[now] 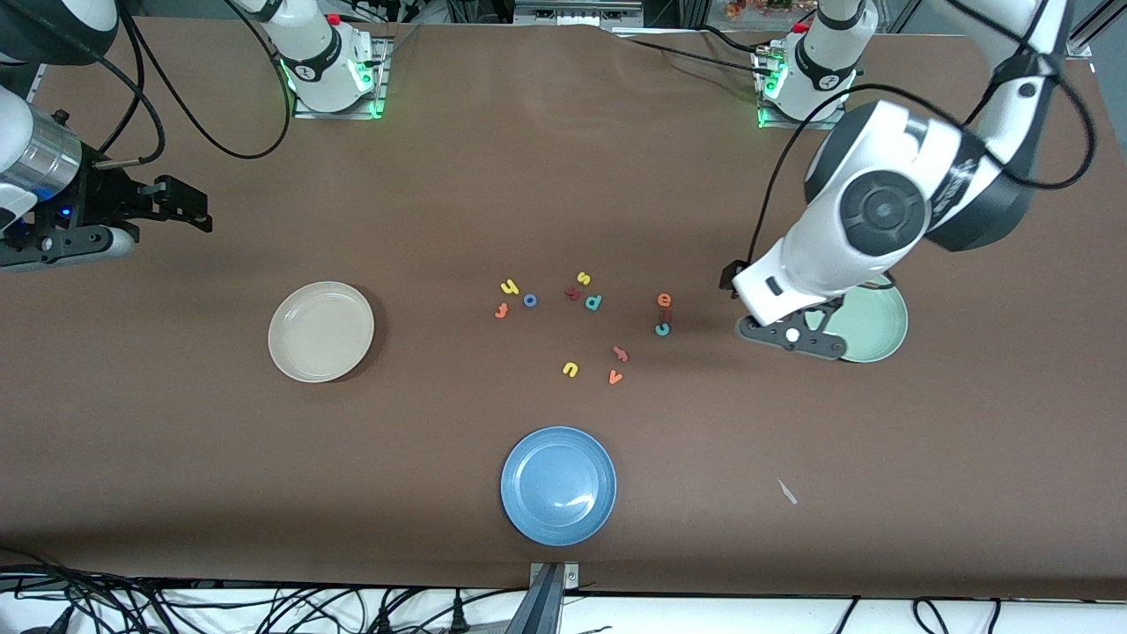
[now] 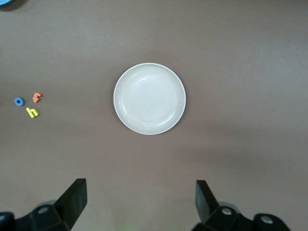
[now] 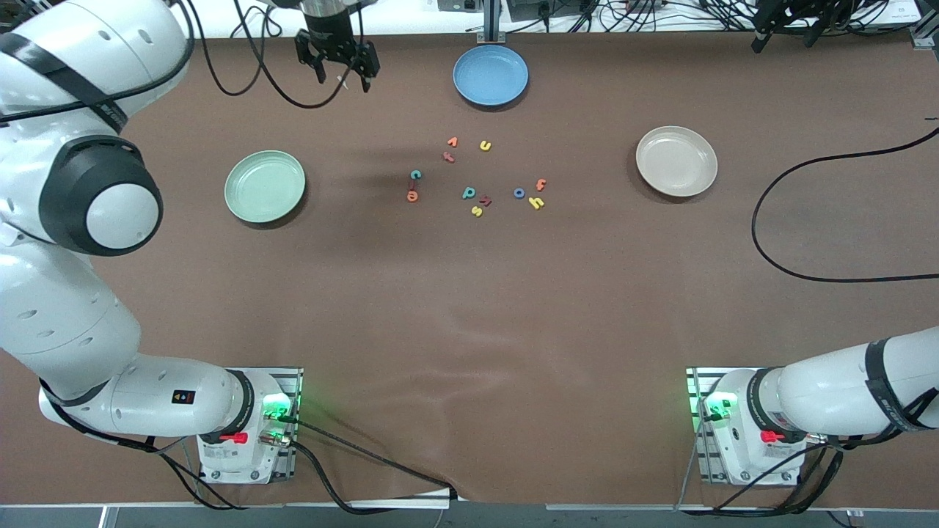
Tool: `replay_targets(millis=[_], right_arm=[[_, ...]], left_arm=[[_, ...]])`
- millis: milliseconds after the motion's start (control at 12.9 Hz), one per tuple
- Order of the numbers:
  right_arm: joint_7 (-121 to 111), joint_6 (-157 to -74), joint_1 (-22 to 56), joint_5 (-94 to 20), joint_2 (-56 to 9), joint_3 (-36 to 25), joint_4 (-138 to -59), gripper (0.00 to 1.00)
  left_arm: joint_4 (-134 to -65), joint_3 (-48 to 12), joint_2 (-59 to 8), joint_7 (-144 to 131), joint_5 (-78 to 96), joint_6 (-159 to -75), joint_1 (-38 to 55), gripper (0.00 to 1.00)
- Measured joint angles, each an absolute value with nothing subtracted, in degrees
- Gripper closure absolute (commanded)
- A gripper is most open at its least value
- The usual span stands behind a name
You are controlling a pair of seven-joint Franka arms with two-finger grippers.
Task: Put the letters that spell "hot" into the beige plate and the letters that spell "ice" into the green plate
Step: 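Grasp the orange e with the left gripper while the right gripper descends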
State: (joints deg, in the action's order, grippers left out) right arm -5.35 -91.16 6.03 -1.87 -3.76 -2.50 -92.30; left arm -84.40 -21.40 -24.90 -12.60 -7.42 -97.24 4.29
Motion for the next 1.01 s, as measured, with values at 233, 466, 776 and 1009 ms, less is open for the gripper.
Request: replay_targets(millis=[233,466,776,1009], right_arm=[[-3.7,-91.5,6.3,-3.5,-3.8,-2.4,-92.3,0.0],[1.5,-94.2,6.2,-5.3,-5.9,0.3,-92.3,0.0],[10.1,-98.1,9.1,-3.8,-12.8,4.6,-90.6,0.01],[19.3,-99.2,14.2,-2.6,-18.1,6.6,-87.2,0.01]], left_arm=[[-90.6,-21.4,-26.3,-15.2,-5.9,-106.3,5.0,0.0],[-98.2,-21.5,-26.6,-18.6,-5.9,-115.0,6.6,0.0],[-108.0,-21.5,-26.7,-21.4,-5.9,-127.3,7.6,0.0],[-113.2,-21.5,-26.9,-23.5,-5.9,-136.1,8.4,0.0]])
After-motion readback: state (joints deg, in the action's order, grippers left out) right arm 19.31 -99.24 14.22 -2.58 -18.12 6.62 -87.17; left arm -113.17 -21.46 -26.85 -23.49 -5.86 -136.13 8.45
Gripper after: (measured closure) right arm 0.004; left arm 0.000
